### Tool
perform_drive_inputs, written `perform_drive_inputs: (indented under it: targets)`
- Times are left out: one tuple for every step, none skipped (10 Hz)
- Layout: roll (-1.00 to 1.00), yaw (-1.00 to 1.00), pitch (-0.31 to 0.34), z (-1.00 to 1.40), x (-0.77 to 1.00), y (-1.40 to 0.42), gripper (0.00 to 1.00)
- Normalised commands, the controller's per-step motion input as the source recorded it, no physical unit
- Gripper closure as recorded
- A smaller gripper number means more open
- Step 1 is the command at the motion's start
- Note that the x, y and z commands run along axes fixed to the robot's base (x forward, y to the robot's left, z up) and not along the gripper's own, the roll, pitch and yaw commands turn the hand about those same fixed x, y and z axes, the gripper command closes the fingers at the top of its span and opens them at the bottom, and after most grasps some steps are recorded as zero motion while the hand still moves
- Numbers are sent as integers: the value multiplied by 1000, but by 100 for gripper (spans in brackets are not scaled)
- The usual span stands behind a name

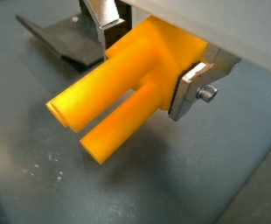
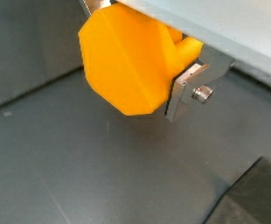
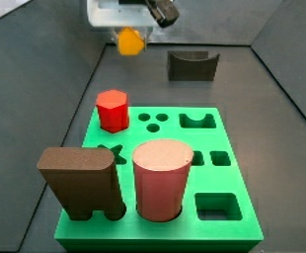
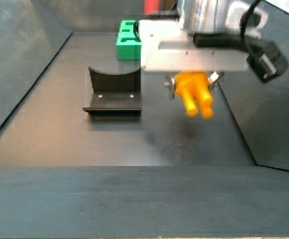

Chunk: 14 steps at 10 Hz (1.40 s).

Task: Pick up the 3 prong object. Move up. Rotate the 3 prong object. Place the 3 prong object on the fixture. Regrasp the 3 prong object. Move to above the board. Insert the 3 prong object.
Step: Rotate the 3 prong object.

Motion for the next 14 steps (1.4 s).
perform_drive_inputs:
  targets:
    - [-3,15,-3,-746,46,8,100]
    - [-3,11,-6,-597,41,6,100]
    - [-3,8,-10,-455,40,5,100]
    - [-4,6,-14,-231,42,4,100]
    - [0,0,0,0,0,0,0]
    - [0,0,0,1000,0,0,0]
    - [-1,0,3,1000,-2,0,0]
    - [-5,-1,27,1000,-16,-3,0]
    - [-6,-3,41,1000,-16,-2,0]
    - [-7,-4,51,1000,-15,-1,0]
    - [-7,-7,60,1000,-17,1,0]
    - [-6,-8,58,1000,-22,1,0]
    - [-5,-10,55,948,-27,1,0]
    - [-3,-12,54,729,-24,2,0]
